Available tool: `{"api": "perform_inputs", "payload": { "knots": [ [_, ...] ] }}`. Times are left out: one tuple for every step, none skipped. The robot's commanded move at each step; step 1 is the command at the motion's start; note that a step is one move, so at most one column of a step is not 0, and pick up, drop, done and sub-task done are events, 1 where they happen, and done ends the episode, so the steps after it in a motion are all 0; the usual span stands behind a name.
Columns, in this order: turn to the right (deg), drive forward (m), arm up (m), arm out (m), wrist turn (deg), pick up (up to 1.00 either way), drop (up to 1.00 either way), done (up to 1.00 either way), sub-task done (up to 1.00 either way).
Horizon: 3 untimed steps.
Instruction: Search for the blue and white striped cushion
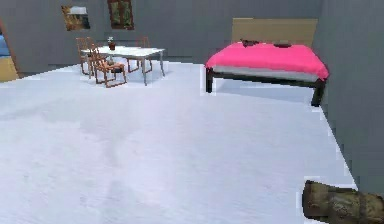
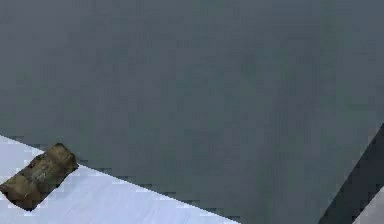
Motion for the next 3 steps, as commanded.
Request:
{"api": "perform_inputs", "payload": {
  "knots": [
    [0.0, 1.00, 0.00, 0.00, 0.0, 0.00, 0.00, 0.00, 0.00],
    [0.0, 1.00, 0.00, 0.00, 0.0, 0.00, 0.00, 0.00, 0.00],
    [-3.0, 0.00, 0.00, 0.00, 0.0, 0.00, 0.00, 0.00, 0.00]
  ]
}}
